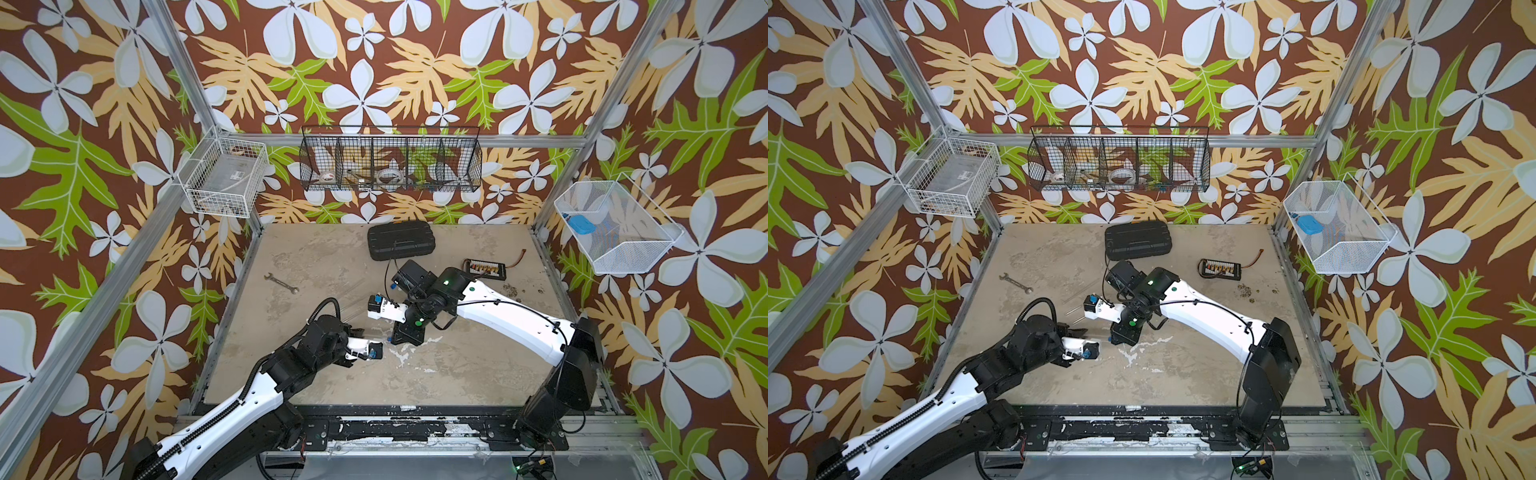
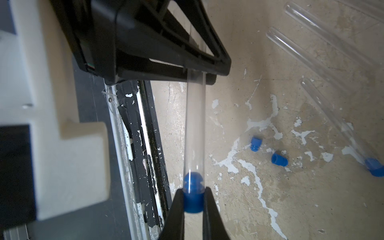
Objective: Insert stoppers into test tubes
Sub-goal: Insert the stopper into the test tube.
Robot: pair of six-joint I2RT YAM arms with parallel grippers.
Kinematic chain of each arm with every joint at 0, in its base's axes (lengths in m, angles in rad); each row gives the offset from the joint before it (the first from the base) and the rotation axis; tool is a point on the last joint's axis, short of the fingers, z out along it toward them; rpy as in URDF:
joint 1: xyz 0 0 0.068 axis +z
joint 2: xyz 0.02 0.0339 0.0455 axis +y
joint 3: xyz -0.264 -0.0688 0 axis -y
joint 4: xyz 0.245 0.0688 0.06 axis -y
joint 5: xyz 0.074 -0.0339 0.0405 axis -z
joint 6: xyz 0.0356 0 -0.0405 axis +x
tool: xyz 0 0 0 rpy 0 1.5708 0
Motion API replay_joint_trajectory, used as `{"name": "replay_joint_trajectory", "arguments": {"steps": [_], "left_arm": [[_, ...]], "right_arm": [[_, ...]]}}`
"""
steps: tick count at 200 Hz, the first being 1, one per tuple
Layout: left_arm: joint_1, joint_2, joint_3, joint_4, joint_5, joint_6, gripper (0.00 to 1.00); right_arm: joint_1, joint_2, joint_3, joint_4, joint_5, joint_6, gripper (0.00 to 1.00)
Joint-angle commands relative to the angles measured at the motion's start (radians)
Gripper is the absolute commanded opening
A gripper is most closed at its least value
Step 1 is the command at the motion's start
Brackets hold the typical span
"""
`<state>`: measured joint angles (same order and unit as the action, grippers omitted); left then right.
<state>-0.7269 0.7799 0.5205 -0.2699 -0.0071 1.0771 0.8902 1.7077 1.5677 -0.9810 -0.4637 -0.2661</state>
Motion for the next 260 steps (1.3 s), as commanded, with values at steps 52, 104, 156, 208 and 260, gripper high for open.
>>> {"name": "replay_joint_trajectory", "arguments": {"steps": [52,104,156,208,260], "left_arm": [[-0.022,0.004,-0.06,0.162,0.097,0.036,0.0],[-0.02,0.053,-0.094,0.127,0.044,-0.116,0.0],[-0.002,0.151,-0.045,0.089,0.133,-0.298,0.0],[0.015,0.23,0.006,0.04,0.123,-0.343,0.0],[0.124,0.353,0.093,-0.041,0.22,-0.41,0.0]], "right_arm": [[-0.027,-0.152,-0.154,0.37,-0.045,-0.012,0.35],[-0.216,-0.416,-0.383,0.433,-0.205,0.132,0.51],[-0.41,-0.62,-0.641,0.686,-0.206,0.304,0.47],[-0.413,-0.639,-0.684,0.694,-0.146,0.293,0.45],[-0.414,-0.645,-0.708,0.718,-0.104,0.292,0.45]]}}
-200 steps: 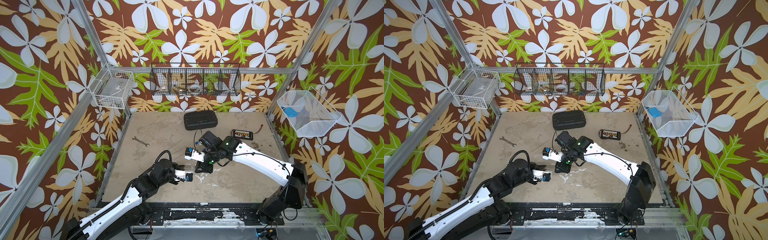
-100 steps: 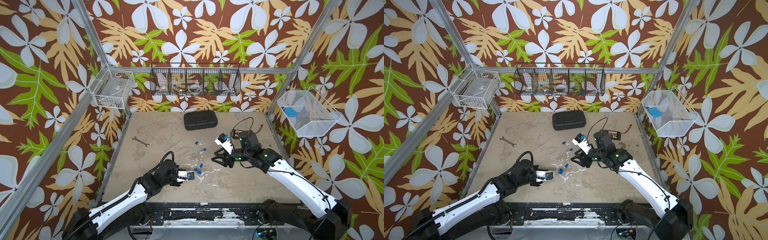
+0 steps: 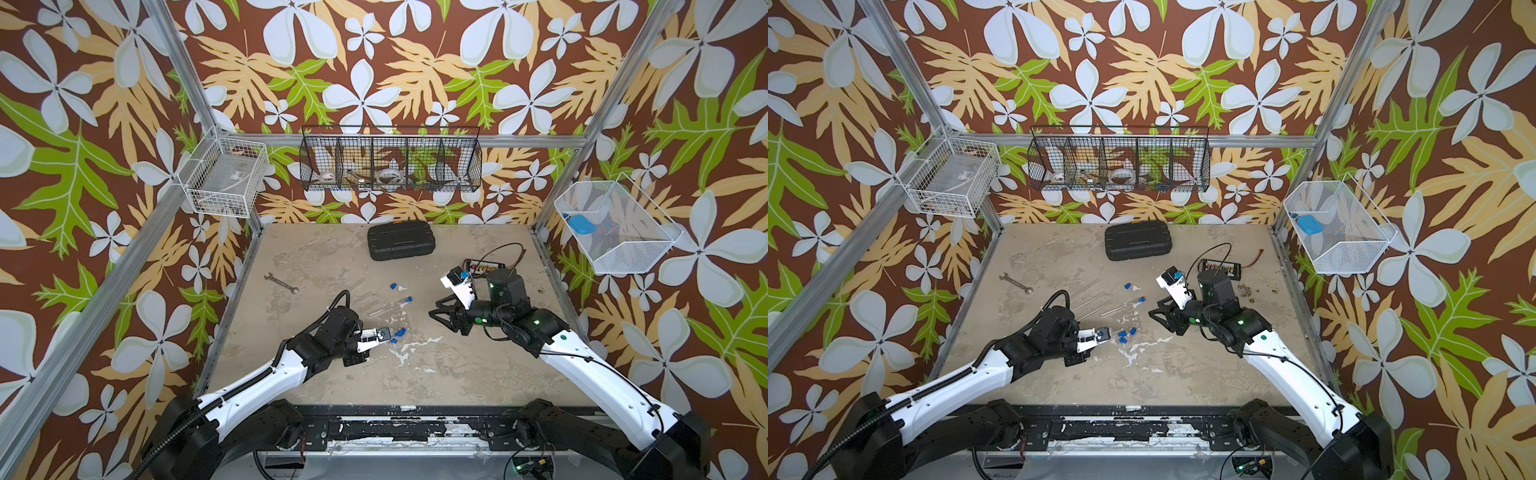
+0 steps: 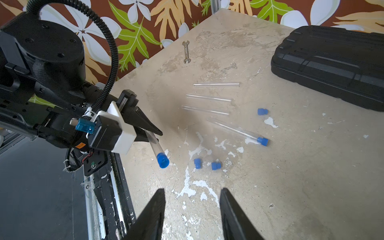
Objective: Insert stoppers into test tubes
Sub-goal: Insert the stopper into the test tube, then place the test tube at the center of the board.
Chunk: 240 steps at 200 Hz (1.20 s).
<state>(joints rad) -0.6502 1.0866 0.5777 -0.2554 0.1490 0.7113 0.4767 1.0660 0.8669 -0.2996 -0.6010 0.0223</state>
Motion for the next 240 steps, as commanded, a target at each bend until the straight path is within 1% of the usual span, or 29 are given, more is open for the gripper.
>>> {"name": "replay_joint_trajectory", "arguments": {"steps": [1,23,50,94,128,178,219,240], "left_arm": [[0.05,0.049,0.038,-0.056,0.065,-0.045,0.0],[0.066,0.123,0.092,-0.05,0.056,-0.046,0.0],[0.066,0.272,0.2,-0.055,0.052,-0.059,0.0],[0.064,0.503,0.391,-0.122,0.051,-0.079,0.0],[0.063,0.643,0.533,-0.233,0.029,-0.083,0.0],[0.048,0.78,0.663,-0.347,-0.023,-0.139,0.0],[0.034,0.828,0.703,-0.354,-0.047,-0.156,0.0],[0.033,0.848,0.708,-0.354,-0.049,-0.157,0.02]], "right_arm": [[-0.001,-0.003,-0.008,0.038,0.033,0.004,0.45],[-0.003,-0.001,-0.021,0.056,0.039,0.008,0.45],[-0.004,-0.004,-0.029,0.066,0.053,0.01,0.45],[-0.006,-0.046,-0.048,0.054,0.097,-0.003,0.45],[-0.006,-0.058,-0.058,0.048,0.107,-0.008,0.45],[-0.006,-0.051,-0.056,0.046,0.111,-0.022,0.44],[-0.005,-0.052,-0.056,0.04,0.112,-0.027,0.44],[-0.005,-0.057,-0.06,0.04,0.113,-0.022,0.44]]}}
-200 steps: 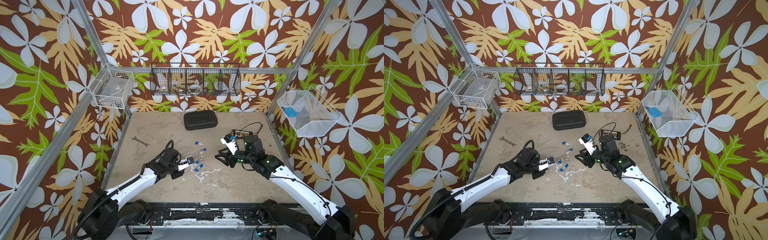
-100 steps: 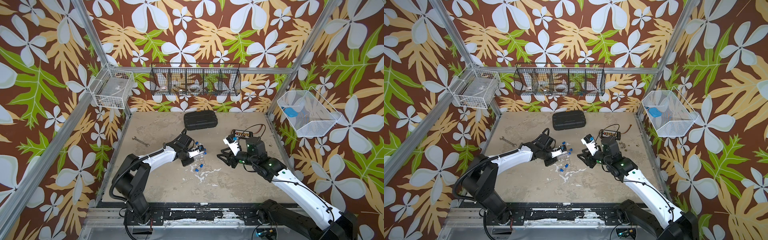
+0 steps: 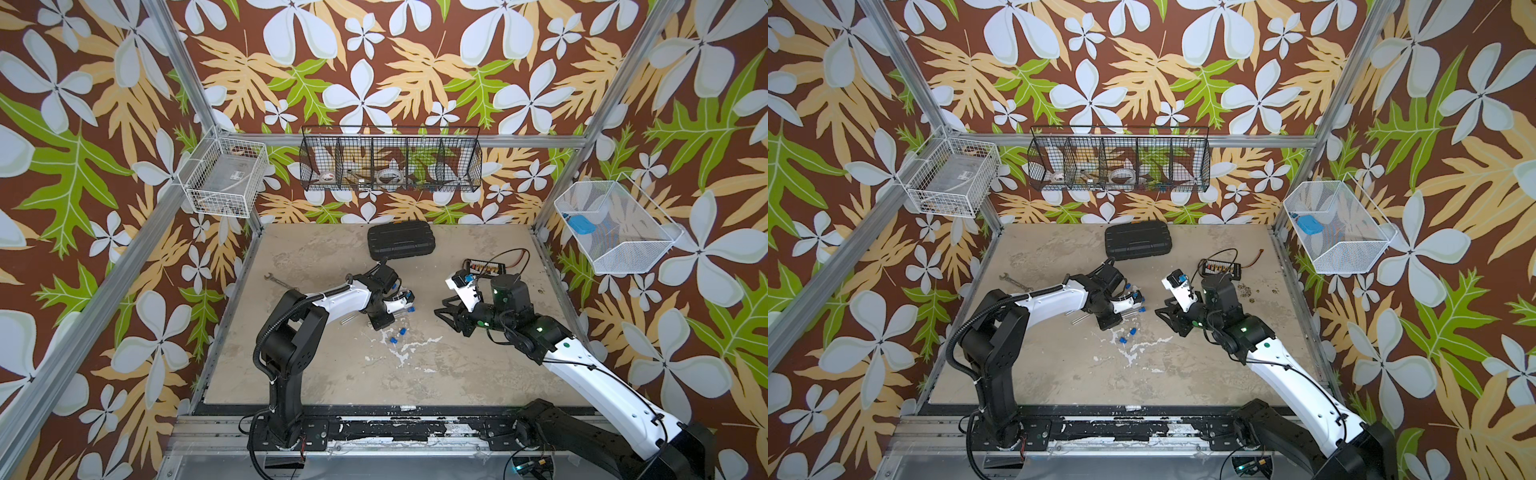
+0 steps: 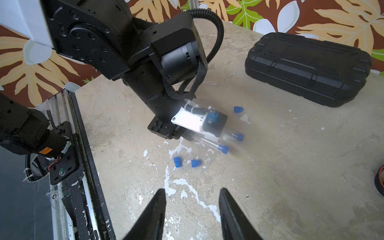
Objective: Insert stoppers into test tubes
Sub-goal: Place the test tube at the center of the board.
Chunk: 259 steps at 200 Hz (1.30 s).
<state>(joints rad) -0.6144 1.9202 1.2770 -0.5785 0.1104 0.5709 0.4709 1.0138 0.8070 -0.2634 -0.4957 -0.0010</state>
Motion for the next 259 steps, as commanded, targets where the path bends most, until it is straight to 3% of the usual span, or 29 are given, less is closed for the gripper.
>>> {"name": "replay_joint_trajectory", "arguments": {"steps": [1,160,229,259], "left_arm": [[-0.002,0.014,0.008,-0.03,-0.01,-0.016,0.02],[-0.005,-0.002,0.007,-0.016,-0.01,-0.022,0.28],[-0.001,-0.183,-0.002,-0.058,0.012,-0.048,0.3],[0.068,-0.285,-0.058,-0.019,-0.001,-0.097,0.3]], "right_arm": [[0.001,-0.004,0.0,0.004,0.008,0.001,0.44],[0.0,-0.027,0.0,-0.005,0.055,0.016,0.46],[0.0,-0.035,-0.013,0.001,0.051,0.035,0.46],[0.0,-0.02,-0.016,0.009,0.039,0.042,0.45]]}}
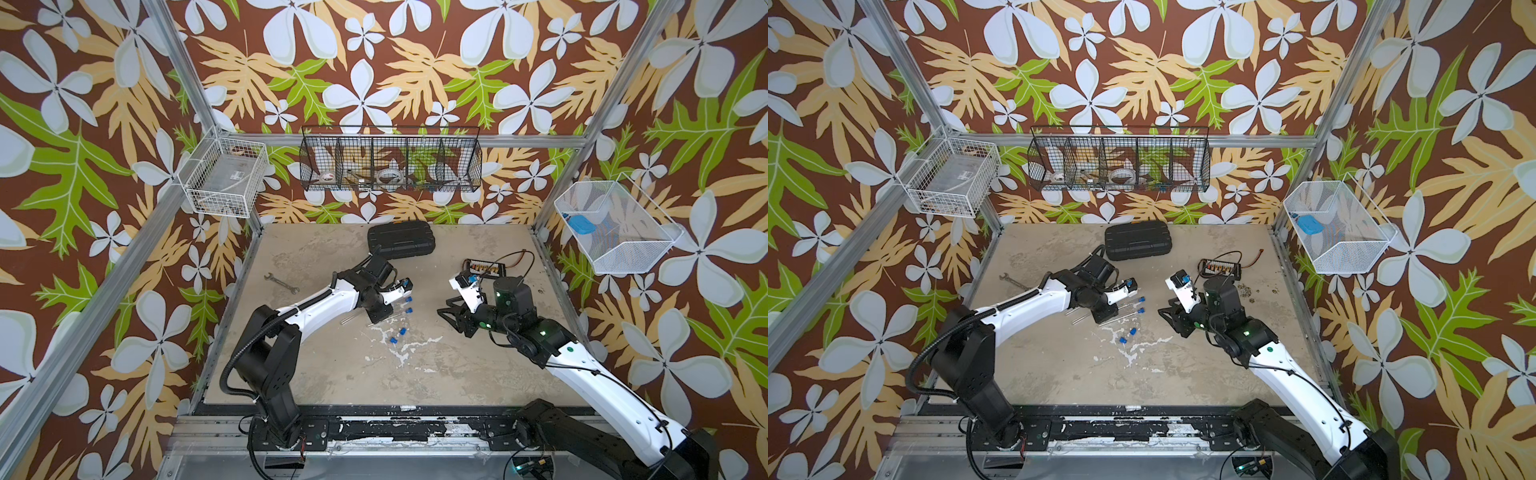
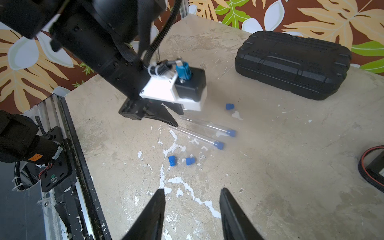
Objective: Insert stoppers into test tubes
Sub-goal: Place the test tube at the center of the board, then pick up the test tube at the center of the board.
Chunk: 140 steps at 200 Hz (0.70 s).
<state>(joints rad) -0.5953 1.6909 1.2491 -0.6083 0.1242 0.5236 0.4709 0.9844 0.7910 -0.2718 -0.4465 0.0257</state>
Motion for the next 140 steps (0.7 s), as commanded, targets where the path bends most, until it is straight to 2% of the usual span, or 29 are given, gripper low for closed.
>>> {"name": "replay_joint_trajectory", "arguments": {"steps": [1,61,90,114,140], "left_arm": [[0.051,-0.059,-0.031,0.012,-0.015,-0.05,0.3],[0.242,-0.108,-0.106,0.012,0.012,0.005,0.3],[0.247,-0.055,-0.098,0.032,0.045,0.0,0.31],[0.227,0.004,-0.082,0.036,-0.005,0.007,0.31],[0.221,0.044,-0.07,0.041,0.001,-0.003,0.31]], "right_arm": [[0.0,0.01,0.001,0.017,-0.011,0.016,0.45],[0.0,0.067,0.037,0.011,-0.047,-0.007,0.45],[0.001,0.111,0.076,-0.01,-0.066,-0.03,0.45],[0.0,0.132,0.09,-0.01,-0.073,-0.033,0.45],[0.001,0.132,0.086,-0.005,-0.079,-0.026,0.45]]}}
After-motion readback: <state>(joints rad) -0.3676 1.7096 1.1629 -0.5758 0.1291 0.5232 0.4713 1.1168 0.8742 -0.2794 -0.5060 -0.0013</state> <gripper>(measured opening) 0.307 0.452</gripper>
